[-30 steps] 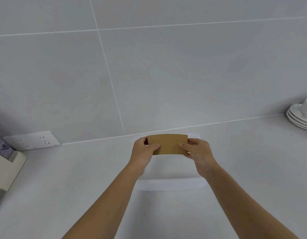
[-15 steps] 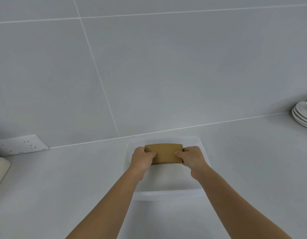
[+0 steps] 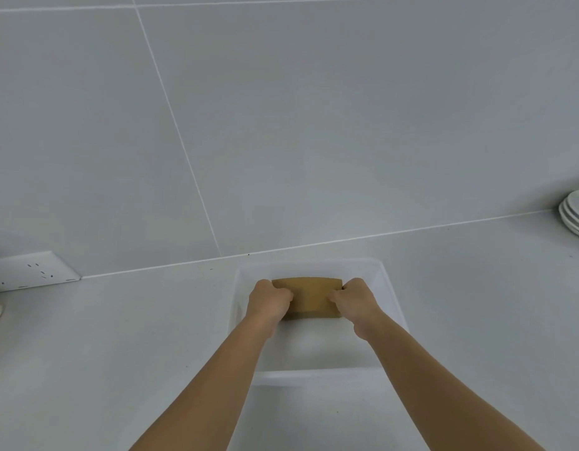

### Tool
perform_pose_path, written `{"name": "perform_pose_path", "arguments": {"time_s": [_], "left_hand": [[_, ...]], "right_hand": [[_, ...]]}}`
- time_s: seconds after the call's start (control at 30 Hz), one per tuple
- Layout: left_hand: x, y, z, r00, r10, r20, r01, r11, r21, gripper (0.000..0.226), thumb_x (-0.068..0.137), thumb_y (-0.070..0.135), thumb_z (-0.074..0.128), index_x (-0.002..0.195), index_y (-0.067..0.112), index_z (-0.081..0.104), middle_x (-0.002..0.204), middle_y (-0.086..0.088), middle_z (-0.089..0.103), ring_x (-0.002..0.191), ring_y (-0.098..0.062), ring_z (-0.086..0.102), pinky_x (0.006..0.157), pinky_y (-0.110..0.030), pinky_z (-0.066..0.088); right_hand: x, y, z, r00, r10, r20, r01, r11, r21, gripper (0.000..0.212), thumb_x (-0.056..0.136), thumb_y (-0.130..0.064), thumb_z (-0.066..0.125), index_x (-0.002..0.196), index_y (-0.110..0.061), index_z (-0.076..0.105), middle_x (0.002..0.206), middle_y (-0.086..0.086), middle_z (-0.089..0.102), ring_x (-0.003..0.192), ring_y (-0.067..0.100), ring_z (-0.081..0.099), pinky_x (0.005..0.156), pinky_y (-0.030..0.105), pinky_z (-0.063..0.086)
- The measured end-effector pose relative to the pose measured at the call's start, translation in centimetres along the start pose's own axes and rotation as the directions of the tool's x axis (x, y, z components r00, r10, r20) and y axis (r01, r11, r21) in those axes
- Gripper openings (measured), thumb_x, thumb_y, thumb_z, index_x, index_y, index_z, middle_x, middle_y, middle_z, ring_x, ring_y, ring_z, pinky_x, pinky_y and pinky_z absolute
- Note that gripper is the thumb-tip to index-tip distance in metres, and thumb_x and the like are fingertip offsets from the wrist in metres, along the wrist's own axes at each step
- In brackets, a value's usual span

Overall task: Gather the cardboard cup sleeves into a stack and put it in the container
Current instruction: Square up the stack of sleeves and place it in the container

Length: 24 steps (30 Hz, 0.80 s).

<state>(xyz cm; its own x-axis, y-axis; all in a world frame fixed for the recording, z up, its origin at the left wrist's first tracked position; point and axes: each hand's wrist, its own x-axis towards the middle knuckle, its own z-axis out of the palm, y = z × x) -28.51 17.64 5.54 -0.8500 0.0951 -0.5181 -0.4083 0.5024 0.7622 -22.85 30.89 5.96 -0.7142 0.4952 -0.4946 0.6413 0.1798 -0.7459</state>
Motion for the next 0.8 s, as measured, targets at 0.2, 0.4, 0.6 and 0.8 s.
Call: {"name": "perform_pose_path", "arguments": {"time_s": [0.2,0.4,0.6,0.8], "left_hand": [[0.3,0.8,-0.2,0.999,-0.034,0.008,0.034,0.999,0.021,0.018,0.084,0.008,0.049,0.1,0.003,0.045,0.08,-0.004,0.044,0.073,-0.018,0.045,0.064,-0.029,0.04],[-0.1,1.2,-0.2,0.999,-0.035,0.025,0.035,0.999,0.009,0.026,0.085,0.008,0.049,0.067,0.017,0.032,0.074,-0.001,0.038,0.063,-0.012,0.037,0.058,-0.026,0.035],[-1.0,1.7,-0.8,0.998,-0.031,0.053,0.034,0.998,-0.048,0.015,0.088,0.016,0.052,0.084,0.008,0.039,0.077,0.002,0.038,0.08,-0.019,0.042,0.072,-0.031,0.036],[-1.1,1.3,-2.2,0.997,-0.001,0.073,-0.003,0.999,0.054,0.054,0.086,0.028,0.057,0.13,0.003,0.041,0.13,-0.012,0.048,0.104,-0.027,0.046,0.082,-0.031,0.035]], "right_hand": [[0.2,0.2,0.1,1.0,0.022,-0.001,-0.022,1.0,0.004,0.039,0.083,-0.007,0.047,0.055,-0.017,0.022,0.059,0.001,0.023,0.051,0.016,0.022,0.047,0.025,0.02],[0.1,0.0,0.0,1.0,0.011,-0.007,-0.011,1.0,0.013,0.037,0.081,-0.007,0.047,0.056,-0.017,0.022,0.059,0.001,0.022,0.052,0.016,0.021,0.048,0.026,0.019],[-0.1,0.0,-0.4,1.0,-0.001,-0.006,0.001,0.999,0.036,0.037,0.082,-0.009,0.049,0.056,-0.018,0.024,0.06,0.001,0.023,0.052,0.017,0.023,0.049,0.025,0.021],[-0.8,-0.6,-2.3,0.999,-0.051,0.008,0.05,0.998,0.041,0.038,0.082,-0.012,0.052,0.056,-0.016,0.025,0.061,0.002,0.026,0.055,0.018,0.026,0.056,0.029,0.025]]}}
